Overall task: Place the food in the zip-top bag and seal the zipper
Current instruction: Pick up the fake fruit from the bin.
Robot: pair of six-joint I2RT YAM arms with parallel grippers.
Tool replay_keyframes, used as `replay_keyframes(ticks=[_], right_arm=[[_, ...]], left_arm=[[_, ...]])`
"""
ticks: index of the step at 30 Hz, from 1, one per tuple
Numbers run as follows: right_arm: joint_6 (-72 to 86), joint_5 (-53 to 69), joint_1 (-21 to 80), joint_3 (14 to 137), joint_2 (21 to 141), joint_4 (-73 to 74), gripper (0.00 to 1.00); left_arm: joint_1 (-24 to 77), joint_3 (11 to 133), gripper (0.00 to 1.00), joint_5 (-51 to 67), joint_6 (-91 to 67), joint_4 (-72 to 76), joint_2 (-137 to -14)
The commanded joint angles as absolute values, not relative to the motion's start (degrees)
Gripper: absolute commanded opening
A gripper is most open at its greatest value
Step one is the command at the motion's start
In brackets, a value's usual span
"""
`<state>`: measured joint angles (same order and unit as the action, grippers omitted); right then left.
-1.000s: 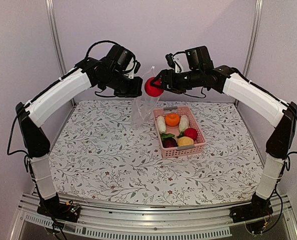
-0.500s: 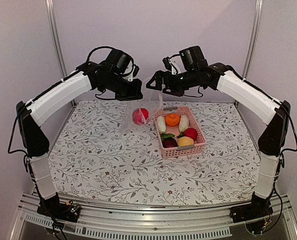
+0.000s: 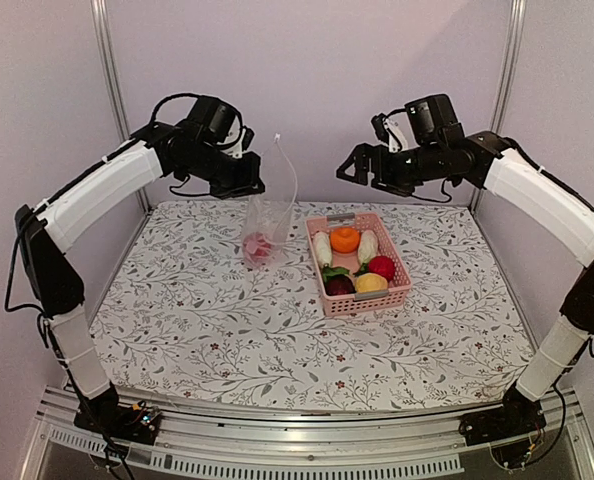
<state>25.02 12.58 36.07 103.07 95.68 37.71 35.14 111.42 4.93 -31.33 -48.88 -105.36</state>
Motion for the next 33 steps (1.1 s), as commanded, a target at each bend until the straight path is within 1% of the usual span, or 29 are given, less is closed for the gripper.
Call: replay_keyframes(ticks=[1, 2, 7, 15, 21, 28, 33], right_arm=[[22.02, 10.3, 35.07, 98.58, 94.54, 38.32, 0.99], [21.52, 10.21, 35.01, 97.94, 94.22, 38.32, 0.99], [18.93, 11.41, 34.89, 95.08, 94.46, 39.47, 0.93], [17.93, 14.67, 34.89, 91.95, 97.36, 43.55, 0.85], [16.0, 13.54, 34.89, 94.02, 101.06, 49.99, 0.81], [13.82, 9.92, 34.81, 96.21, 106.06, 57.24, 0.79], [12.72, 9.27, 34.56, 96.85, 108.74, 59.31, 0.76]], left_arm=[[34.18, 110.72, 0.0, 4.4, -29.27, -50.72, -103.16], [34.07, 110.93, 0.0, 4.09, -28.94, -50.98, -103.03], [33.91, 111.78, 0.0, 2.82, -27.66, -51.98, -102.66], [33.87, 112.3, 0.0, 3.29, -27.16, -52.25, -102.53], [33.78, 112.2, 0.0, 3.83, -26.94, -52.62, -102.46], [33.68, 112.06, 0.0, 4.21, -26.72, -52.63, -102.82], [33.62, 112.35, 0.0, 4.76, -26.68, -52.57, -103.51]])
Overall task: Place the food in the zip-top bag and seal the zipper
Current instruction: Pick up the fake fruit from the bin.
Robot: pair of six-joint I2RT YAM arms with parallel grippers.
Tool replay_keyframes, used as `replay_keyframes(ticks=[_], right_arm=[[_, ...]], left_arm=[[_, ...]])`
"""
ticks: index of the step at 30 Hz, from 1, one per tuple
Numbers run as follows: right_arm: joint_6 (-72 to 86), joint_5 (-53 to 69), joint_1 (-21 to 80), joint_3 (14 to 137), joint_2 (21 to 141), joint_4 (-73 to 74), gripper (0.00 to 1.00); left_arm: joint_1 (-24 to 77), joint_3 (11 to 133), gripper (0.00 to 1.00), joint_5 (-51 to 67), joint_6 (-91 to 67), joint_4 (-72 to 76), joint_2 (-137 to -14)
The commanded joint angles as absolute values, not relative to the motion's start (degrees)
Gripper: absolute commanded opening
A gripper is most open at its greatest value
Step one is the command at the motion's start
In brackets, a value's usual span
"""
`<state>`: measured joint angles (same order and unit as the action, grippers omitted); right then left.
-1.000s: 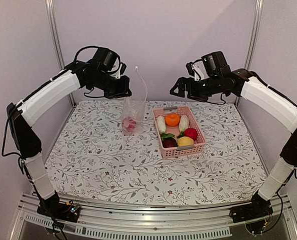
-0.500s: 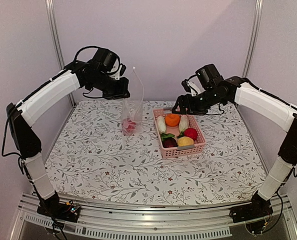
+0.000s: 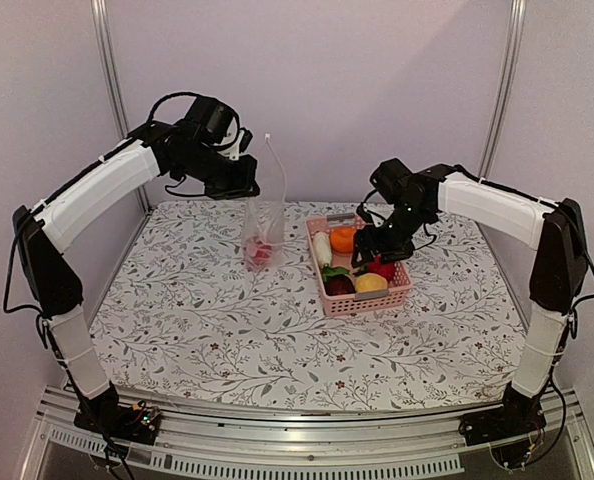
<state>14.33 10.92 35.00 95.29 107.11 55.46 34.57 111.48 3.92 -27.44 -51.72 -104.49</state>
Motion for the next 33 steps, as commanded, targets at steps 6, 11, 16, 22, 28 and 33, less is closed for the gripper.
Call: replay_keyframes(ticks=[6, 11, 16, 22, 28, 33], right_arm=[[12.26, 9.62, 33.57, 96.86, 111.33, 60.65, 0.75], [12.57, 10.19, 32.81, 97.18, 113.12, 60.56, 0.75], [12.83, 10.24, 32.54, 97.88, 115.04, 61.0, 0.83], [13.18, 10.78, 32.26, 98.88, 117.38, 60.8, 0.87], [13.27, 10.23, 32.06, 99.67, 119.84, 61.1, 0.89], [13.53, 9.76, 31.99, 99.85, 121.34, 61.02, 0.93]], left_arm=[[33.51, 112.37, 0.0, 5.1, -26.91, -52.55, -103.84], [33.49, 112.14, 0.0, 5.44, -27.11, -52.55, -103.93], [33.51, 112.26, 0.0, 6.19, -27.4, -52.53, -104.31], [33.5, 112.31, 0.0, 5.79, -26.87, -52.56, -104.2], [33.49, 111.79, 0.0, 5.06, -26.59, -52.78, -103.89], [33.51, 111.45, 0.0, 4.88, -26.54, -52.82, -103.8]])
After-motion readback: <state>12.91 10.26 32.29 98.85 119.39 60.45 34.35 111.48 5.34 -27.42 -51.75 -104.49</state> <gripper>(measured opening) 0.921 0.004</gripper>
